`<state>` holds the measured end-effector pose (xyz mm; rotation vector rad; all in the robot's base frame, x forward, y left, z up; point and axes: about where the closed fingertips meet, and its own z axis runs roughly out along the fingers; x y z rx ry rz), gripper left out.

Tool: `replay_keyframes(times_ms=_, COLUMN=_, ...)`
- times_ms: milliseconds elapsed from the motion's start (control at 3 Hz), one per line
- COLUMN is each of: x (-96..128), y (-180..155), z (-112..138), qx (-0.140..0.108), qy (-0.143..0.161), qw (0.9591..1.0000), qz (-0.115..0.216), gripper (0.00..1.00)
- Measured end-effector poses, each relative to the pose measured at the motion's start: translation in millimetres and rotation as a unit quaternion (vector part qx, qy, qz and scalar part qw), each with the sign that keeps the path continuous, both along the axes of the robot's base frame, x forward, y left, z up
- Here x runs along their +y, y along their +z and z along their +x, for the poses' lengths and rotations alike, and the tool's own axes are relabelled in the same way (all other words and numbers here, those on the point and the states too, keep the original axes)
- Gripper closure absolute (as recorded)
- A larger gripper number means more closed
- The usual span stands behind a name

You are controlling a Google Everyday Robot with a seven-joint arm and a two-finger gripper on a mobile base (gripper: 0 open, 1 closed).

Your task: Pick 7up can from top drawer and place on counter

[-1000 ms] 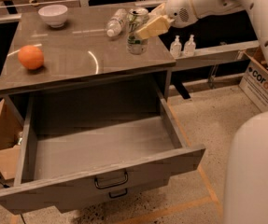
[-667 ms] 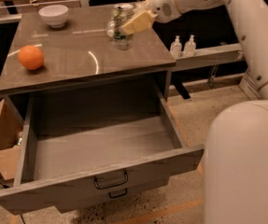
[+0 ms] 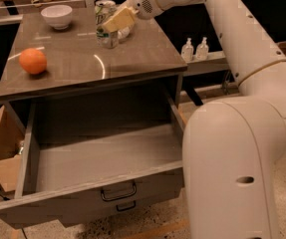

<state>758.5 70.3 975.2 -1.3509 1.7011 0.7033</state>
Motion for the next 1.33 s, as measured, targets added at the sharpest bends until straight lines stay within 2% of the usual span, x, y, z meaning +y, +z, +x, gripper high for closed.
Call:
replay_keyframes(times_ms=667, x=45.0, y=-24.7, z=16.0, qx=0.024, qy=-0.003, qw=0.9997, qz=-0.004, gripper=1.00)
replay_keyframes(times_ms=1000, x=58.5, y=-33.8, z=19.5, qx=0.032, qy=-0.003, qw=0.9994, qz=-0.008, gripper=1.00)
replay_keyframes(times_ms=1333, x=70.6, y=-42.9, z=22.3, qx=0.021, qy=0.001, qw=0.9998, qz=-0.007, gripper=1.00)
